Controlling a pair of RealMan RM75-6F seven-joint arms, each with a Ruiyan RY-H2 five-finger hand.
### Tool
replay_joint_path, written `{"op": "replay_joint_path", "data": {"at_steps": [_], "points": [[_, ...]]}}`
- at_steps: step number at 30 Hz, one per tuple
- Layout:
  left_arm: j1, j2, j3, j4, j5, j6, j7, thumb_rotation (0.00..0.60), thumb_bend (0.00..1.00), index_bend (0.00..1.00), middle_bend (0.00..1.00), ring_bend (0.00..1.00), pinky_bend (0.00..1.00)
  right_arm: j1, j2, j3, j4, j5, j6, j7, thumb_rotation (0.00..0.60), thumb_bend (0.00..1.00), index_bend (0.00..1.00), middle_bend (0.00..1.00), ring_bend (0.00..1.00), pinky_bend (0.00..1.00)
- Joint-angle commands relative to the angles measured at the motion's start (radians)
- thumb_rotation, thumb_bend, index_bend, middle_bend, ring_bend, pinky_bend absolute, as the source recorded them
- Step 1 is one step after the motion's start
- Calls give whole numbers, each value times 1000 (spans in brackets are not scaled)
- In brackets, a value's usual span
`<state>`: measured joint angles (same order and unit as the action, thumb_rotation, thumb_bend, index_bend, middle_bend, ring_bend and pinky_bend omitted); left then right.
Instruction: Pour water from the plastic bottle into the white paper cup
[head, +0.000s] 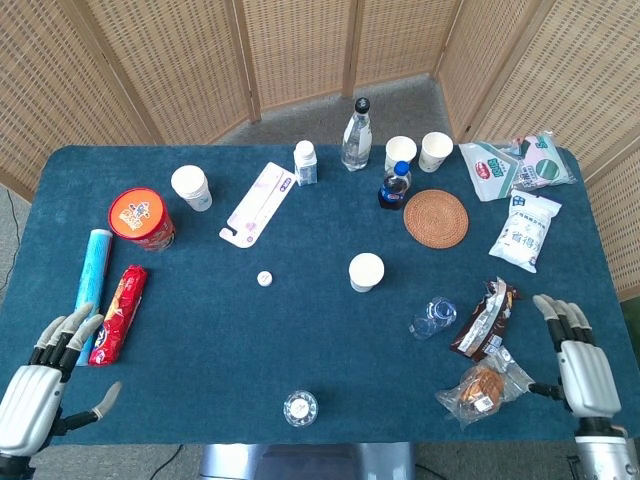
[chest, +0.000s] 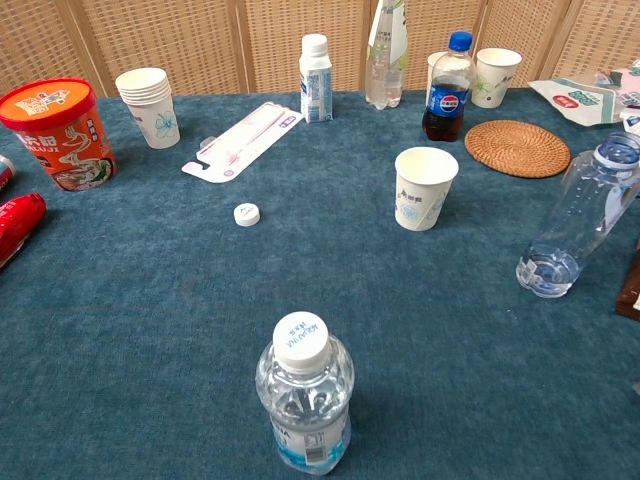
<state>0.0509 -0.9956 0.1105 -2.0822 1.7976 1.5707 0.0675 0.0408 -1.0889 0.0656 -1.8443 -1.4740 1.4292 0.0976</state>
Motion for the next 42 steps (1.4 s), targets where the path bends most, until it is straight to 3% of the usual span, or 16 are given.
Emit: {"op": "replay_joint_path", "data": {"at_steps": [1,8,16,28,42], "points": [[-10,8,-1,-5,3,-11,-10,446,389,53,10,0,0,55,-15,16,59,-10,-79,188,600,142,0,0,0,0],[-19,14,-7,-21,-4,-23,6,444,389,53,10,0,0,110,-65,46,155,-34,-117,516,600,145,0,0,0,0],[-32,33,-16,-45,16,-22,4,443,389,52,10,0,0,172,-79,53,230,-21,-203,701,600,148,0,0,0,0],[-40,33,-20,-49,15,-23,-10,443,389,51,11,0,0,226,-151,31,330,-31,-269,870,600,196,0,0,0,0],[-31,36,-20,-35,9,-2,-28,446,389,51,12,0,0,266,-224,-11,394,-58,-308,954,600,222,0,0,0,0]]}}
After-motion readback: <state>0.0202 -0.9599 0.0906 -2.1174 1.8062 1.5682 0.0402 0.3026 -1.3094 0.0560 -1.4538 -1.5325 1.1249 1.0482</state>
